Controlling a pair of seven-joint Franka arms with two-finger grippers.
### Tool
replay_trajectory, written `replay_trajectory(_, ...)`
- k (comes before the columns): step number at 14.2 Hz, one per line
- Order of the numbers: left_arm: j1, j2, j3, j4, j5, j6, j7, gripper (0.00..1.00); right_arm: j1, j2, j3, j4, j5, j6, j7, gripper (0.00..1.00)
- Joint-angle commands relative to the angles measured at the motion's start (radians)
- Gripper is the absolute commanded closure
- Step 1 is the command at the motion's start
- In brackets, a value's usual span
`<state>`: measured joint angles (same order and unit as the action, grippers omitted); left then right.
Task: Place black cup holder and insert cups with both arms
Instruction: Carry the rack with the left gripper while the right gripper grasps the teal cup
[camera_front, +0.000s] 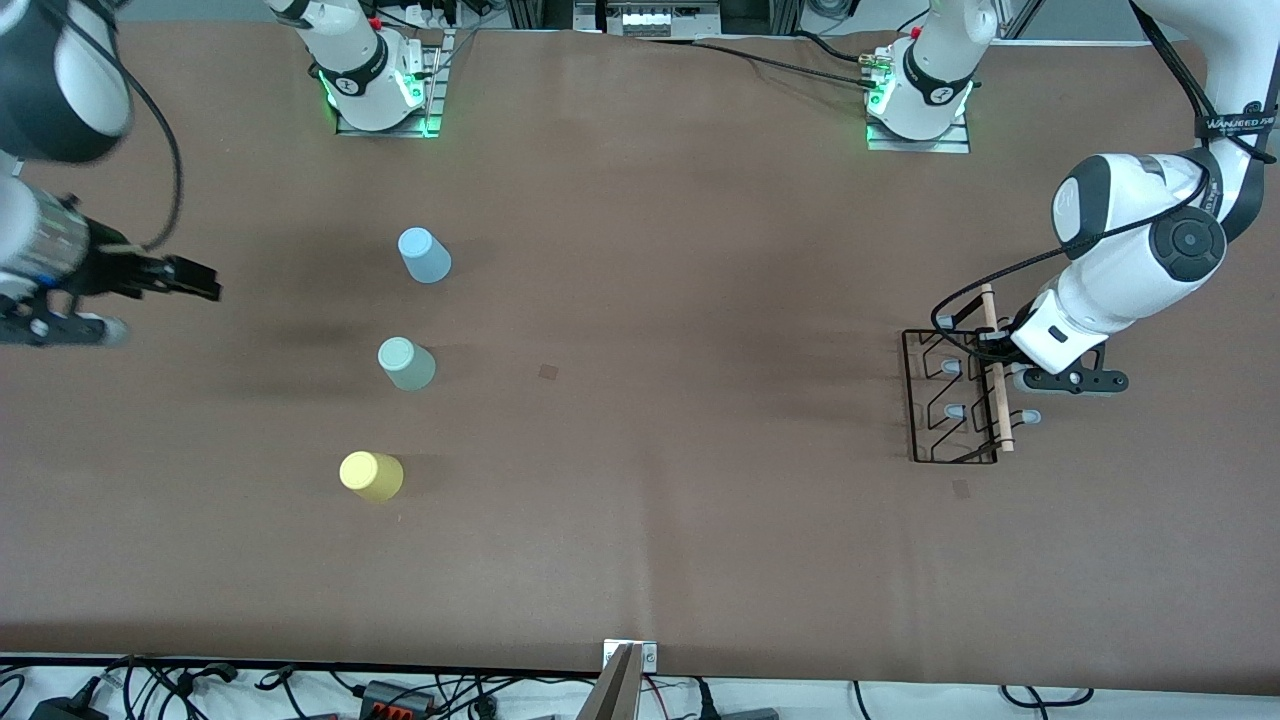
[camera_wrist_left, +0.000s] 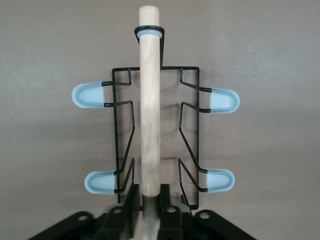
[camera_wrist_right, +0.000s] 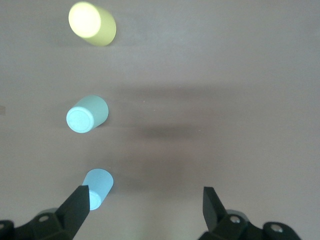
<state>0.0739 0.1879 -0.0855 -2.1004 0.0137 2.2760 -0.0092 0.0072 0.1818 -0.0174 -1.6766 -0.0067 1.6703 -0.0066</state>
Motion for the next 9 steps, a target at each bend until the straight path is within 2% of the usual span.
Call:
replay_trajectory(1, 0.003, -0.016, -0.010, -0.013, -0.023, -0.004, -0.012, 1.00, 0.036, 0.103, 0.000, 0.025, 0.033, 0.018, 0.003, 0.00)
replay_trajectory(3, -0.006, -0.024, -0.022, -0.001, -0.023, -0.012, -0.038, 1.00, 0.097, 0.209, -0.001, 0.057, 0.034, 0.037, 0.003, 0.00)
replay_trajectory(5, -0.005, -0.041, -0.075, 0.051, -0.023, -0.076, -0.067, 1.00, 0.134, 0.251, 0.001, 0.064, 0.037, 0.081, 0.035, 0.00)
replay_trajectory(7, -0.006, -0.038, -0.140, 0.146, -0.023, -0.174, -0.087, 1.00, 0.184, 0.275, -0.001, 0.057, 0.036, 0.133, 0.130, 0.00)
replay_trajectory(9, -0.016, -0.025, -0.236, 0.222, -0.024, -0.199, -0.162, 1.00, 0.194, 0.284, 0.000, 0.017, 0.037, 0.190, 0.198, 0.00)
